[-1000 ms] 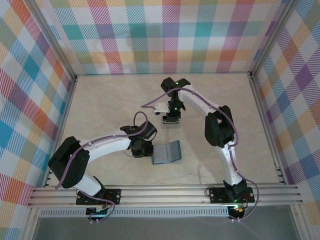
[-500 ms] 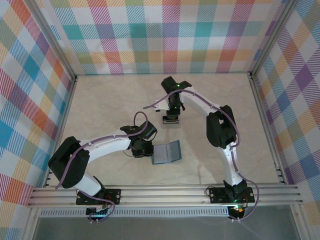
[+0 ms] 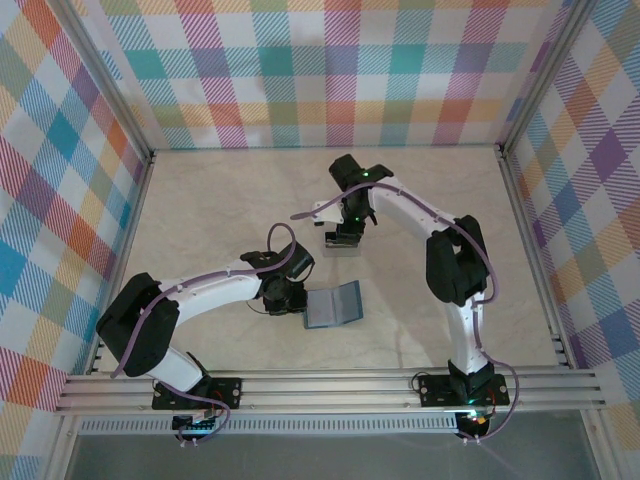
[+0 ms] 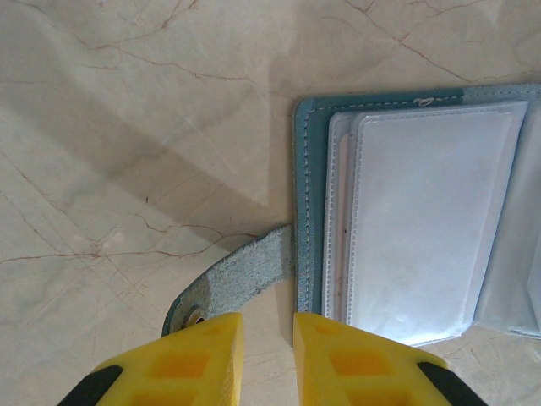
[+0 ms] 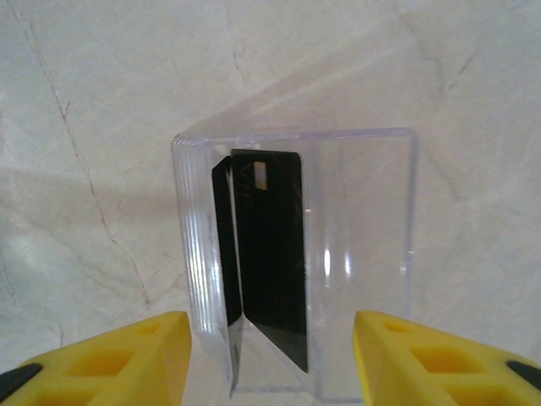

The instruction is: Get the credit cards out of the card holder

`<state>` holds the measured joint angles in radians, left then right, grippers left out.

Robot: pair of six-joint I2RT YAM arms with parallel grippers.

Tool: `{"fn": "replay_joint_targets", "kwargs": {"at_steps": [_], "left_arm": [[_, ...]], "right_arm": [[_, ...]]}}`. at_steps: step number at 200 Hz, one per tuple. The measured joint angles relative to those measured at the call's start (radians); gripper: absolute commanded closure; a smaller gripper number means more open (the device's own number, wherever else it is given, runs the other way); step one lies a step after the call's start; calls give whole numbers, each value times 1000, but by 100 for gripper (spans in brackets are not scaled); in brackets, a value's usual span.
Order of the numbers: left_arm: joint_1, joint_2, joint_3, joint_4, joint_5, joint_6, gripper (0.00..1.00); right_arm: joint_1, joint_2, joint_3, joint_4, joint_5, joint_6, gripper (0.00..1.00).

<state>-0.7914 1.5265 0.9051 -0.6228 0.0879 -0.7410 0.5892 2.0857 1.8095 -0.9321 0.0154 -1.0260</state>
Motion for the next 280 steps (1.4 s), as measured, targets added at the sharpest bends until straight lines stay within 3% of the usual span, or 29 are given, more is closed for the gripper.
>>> {"fn": "replay_joint_targets", "kwargs": {"at_steps": [90, 197, 280], "left_arm": [[0, 0, 0, 0, -1, -3, 77], [0, 0, 0, -1, -1, -4, 77], [0, -3, 0, -4, -5, -3, 79]], "right_arm": [[0, 49, -30, 152, 100, 16, 44], [1, 49, -57, 266, 117, 41, 43], [1, -64, -122, 319, 105, 113, 44]]}}
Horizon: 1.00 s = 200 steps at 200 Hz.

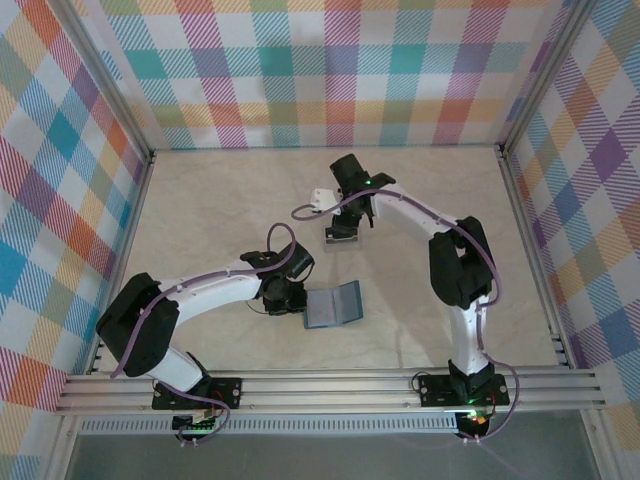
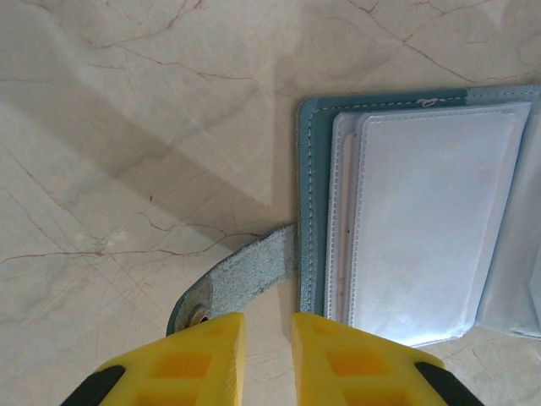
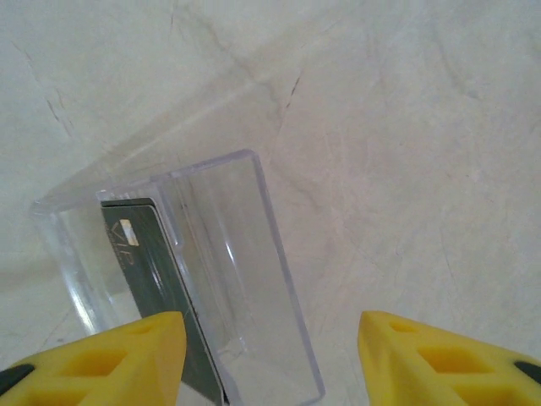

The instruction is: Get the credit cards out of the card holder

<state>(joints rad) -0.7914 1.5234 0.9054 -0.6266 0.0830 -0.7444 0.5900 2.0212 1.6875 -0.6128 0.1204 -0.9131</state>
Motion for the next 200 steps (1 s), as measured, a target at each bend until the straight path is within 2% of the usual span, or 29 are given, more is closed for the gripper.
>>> {"fn": "replay_joint_targets", "kwargs": {"at_steps": [50, 87, 140, 168, 200], "left_arm": [[0, -3, 2, 1, 1, 0, 81], [3, 10, 4, 9, 4, 1, 85], [16, 94, 29, 27, 16, 28, 89], [18, 120, 48, 27, 20, 48, 90], [29, 122, 47, 35, 36, 61, 91]], "right_arm": [[0, -195, -126, 14, -71, 253, 43], [0, -380, -317, 67, -131, 544, 46], [8, -627, -637, 181, -266, 991, 55], [34, -684, -729, 220, -317, 1209, 61], [85, -656, -774, 238, -379, 1415, 70]]}}
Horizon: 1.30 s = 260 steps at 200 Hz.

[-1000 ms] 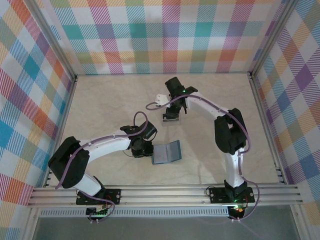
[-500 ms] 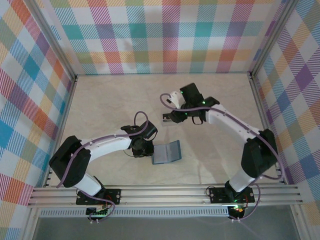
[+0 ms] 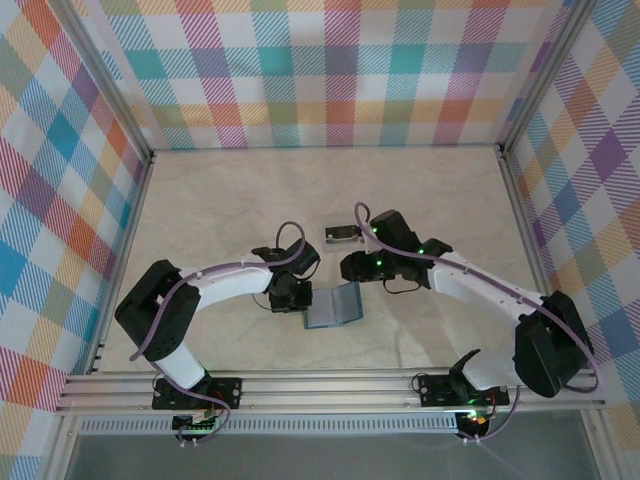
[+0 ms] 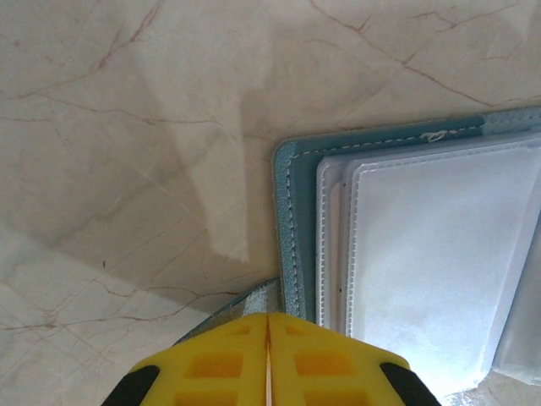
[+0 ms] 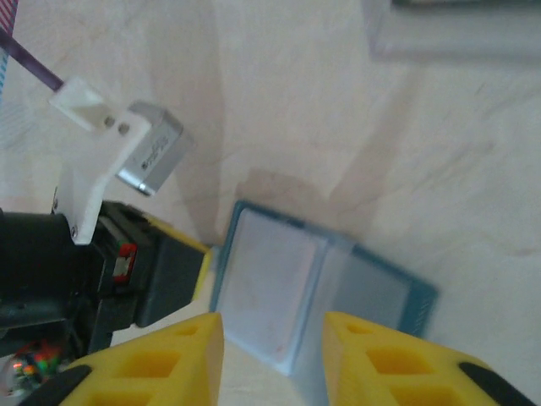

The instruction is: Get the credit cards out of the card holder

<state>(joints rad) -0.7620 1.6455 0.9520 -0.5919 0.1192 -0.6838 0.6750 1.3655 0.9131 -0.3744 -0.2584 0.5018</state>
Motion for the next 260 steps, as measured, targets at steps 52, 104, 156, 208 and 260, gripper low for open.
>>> {"fn": "replay_joint_targets", "kwargs": {"at_steps": [52, 104, 156, 208, 260], "left_arm": [[41, -9, -62, 85, 76, 0, 93], [74, -54, -143, 186, 145, -1, 94], [103, -75, -190, 251, 204, -4, 94], [106, -79, -204, 280, 225, -4, 94], [106, -79, -204, 280, 226, -4, 94]], "right_arm": [[90, 137, -3, 50, -71, 200, 76], [150, 252, 2, 121, -106, 304, 79], [178, 379, 53, 158, -122, 351, 82], [190, 447, 99, 177, -125, 358, 83], [191, 461, 114, 137, -93, 351, 75]]}}
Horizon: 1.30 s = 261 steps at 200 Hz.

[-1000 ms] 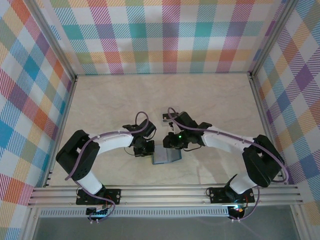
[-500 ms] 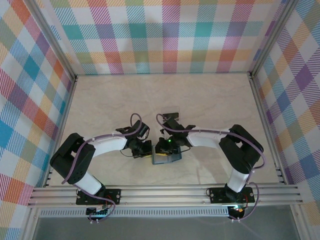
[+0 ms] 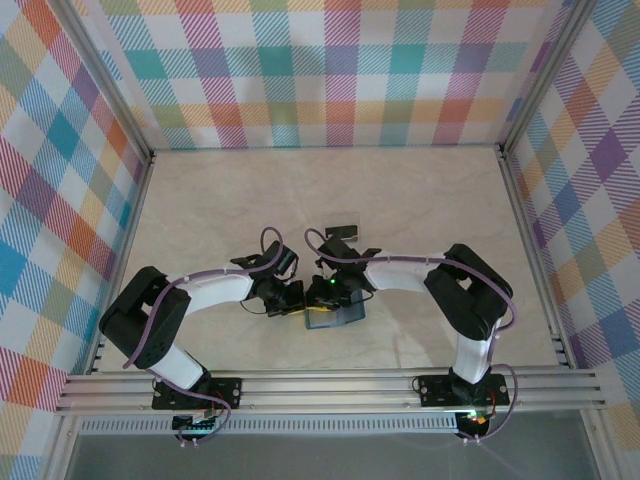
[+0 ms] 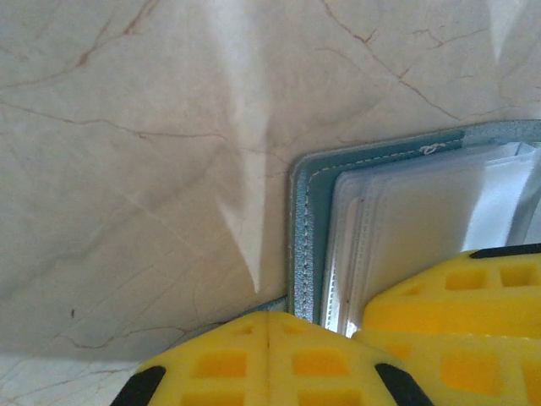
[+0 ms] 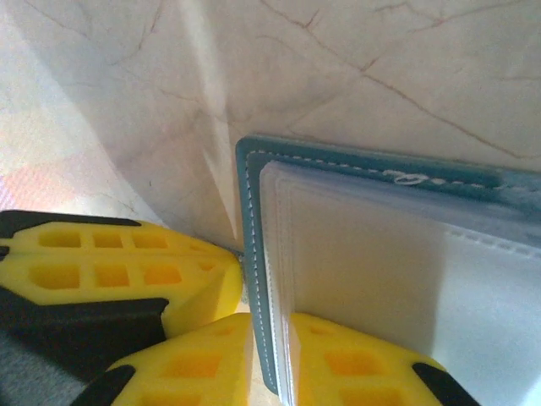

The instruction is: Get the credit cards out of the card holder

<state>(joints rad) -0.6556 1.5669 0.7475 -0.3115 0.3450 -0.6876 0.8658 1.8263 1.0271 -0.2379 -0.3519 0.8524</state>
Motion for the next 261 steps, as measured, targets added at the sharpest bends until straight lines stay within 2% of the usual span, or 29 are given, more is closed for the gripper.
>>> {"fn": "replay_joint_targets", "kwargs": {"at_steps": [32, 108, 151, 191, 261], "left_arm": [[0, 0, 0, 0, 0, 0, 94], [0, 0, 1, -2, -1, 0, 94], [0, 0, 1, -3, -2, 0, 94], [0, 0, 1, -3, -2, 0, 94], [0, -1, 3, -9, -5, 4, 94]], "right_arm": [[0, -14, 11, -43, 39, -6, 72], [12, -31, 86, -252, 189, -64, 54], [28, -30, 139, -377, 291, -107, 47], [39, -21, 193, -483, 379, -136, 44], [39, -21, 200, -580, 481, -159, 46]]}}
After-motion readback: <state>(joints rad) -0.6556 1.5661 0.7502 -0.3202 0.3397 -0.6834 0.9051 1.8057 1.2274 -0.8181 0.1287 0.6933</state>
